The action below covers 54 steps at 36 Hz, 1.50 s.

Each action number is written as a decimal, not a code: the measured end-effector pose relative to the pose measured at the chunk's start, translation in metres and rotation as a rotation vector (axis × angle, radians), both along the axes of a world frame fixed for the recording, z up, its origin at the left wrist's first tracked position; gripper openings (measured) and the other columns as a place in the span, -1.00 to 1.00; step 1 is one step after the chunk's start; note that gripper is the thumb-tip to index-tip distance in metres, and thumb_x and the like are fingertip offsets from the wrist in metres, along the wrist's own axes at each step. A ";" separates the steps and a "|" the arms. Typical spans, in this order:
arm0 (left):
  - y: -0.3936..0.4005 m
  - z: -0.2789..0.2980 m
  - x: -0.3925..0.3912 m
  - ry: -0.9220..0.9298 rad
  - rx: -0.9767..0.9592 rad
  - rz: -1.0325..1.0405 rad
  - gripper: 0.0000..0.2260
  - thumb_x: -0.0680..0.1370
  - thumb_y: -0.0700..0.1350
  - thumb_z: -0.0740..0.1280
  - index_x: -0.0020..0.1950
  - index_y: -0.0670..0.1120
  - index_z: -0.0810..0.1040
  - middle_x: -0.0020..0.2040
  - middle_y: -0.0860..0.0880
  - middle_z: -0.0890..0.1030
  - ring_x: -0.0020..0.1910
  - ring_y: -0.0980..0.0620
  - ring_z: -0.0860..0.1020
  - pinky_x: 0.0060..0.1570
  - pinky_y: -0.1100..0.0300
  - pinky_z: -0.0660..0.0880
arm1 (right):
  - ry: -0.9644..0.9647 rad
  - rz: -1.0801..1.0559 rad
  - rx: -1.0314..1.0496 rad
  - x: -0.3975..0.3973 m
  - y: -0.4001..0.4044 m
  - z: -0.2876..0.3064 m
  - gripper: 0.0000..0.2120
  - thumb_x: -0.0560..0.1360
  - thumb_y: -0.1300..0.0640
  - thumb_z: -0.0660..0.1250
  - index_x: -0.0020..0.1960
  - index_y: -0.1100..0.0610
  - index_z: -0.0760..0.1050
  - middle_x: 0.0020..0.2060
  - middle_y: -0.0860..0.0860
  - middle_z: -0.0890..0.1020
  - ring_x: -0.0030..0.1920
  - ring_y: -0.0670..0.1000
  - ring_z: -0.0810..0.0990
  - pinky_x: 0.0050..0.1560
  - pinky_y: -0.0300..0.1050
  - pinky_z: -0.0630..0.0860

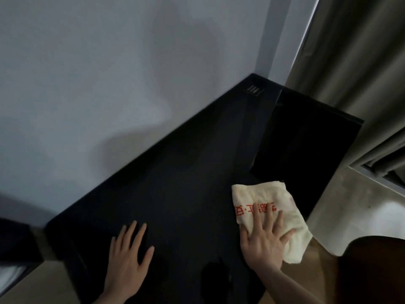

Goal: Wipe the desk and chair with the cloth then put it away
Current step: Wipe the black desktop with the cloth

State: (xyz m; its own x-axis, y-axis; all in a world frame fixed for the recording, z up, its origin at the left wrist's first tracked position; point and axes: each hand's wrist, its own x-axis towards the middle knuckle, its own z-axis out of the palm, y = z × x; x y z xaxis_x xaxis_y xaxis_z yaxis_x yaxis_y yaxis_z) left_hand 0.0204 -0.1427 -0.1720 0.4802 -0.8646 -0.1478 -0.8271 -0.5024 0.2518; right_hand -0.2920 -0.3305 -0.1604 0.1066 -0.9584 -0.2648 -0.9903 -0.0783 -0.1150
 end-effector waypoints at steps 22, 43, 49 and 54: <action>0.007 -0.009 0.000 0.001 -0.041 0.053 -0.38 0.59 0.27 -0.02 0.63 0.12 0.21 0.66 0.05 0.12 0.65 -0.02 0.01 0.62 -0.07 -0.06 | -0.020 -0.034 -0.074 0.023 0.002 -0.001 -0.32 0.60 -0.31 -0.04 0.63 -0.12 -0.13 0.63 0.05 -0.17 0.59 0.22 -0.29 0.46 0.47 -0.30; 0.016 0.003 0.015 0.234 -0.119 -0.012 -0.40 0.61 -0.03 0.28 0.64 0.06 0.19 0.68 0.05 0.02 0.66 0.00 -0.15 0.59 0.00 -0.31 | -0.073 0.059 -0.081 0.112 0.215 -0.007 -0.32 0.57 -0.37 -0.03 0.63 -0.17 -0.04 0.64 0.04 -0.12 0.60 0.23 -0.27 0.47 0.50 -0.18; 0.013 0.010 0.025 0.403 -0.083 -0.034 -0.42 0.62 -0.10 0.28 0.63 0.06 0.21 0.68 0.06 0.00 0.65 0.02 -0.19 0.58 -0.03 -0.32 | -0.126 0.062 -0.040 0.126 0.275 -0.004 -0.24 0.53 -0.34 0.14 0.64 -0.15 0.00 0.64 0.04 -0.13 0.61 0.24 -0.22 0.46 0.52 -0.13; 0.009 0.012 0.030 0.431 -0.007 -0.074 -0.39 0.63 -0.10 0.26 0.65 0.08 0.14 0.68 0.06 -0.07 0.63 0.02 -0.27 0.56 -0.07 -0.36 | -0.141 0.085 -0.029 0.130 0.295 -0.003 -0.20 0.46 -0.33 0.22 0.62 -0.14 0.10 0.64 0.05 0.00 0.61 0.29 -0.08 0.41 0.58 -0.03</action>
State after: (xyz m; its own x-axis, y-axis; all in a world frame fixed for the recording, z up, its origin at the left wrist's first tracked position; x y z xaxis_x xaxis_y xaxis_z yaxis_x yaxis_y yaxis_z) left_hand 0.0507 -0.1334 -0.1603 0.3125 -0.8960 -0.3156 -0.6793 -0.4430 0.5850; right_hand -0.1623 -0.0351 -0.1633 0.2215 -0.9515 -0.2135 -0.9541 -0.1662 -0.2492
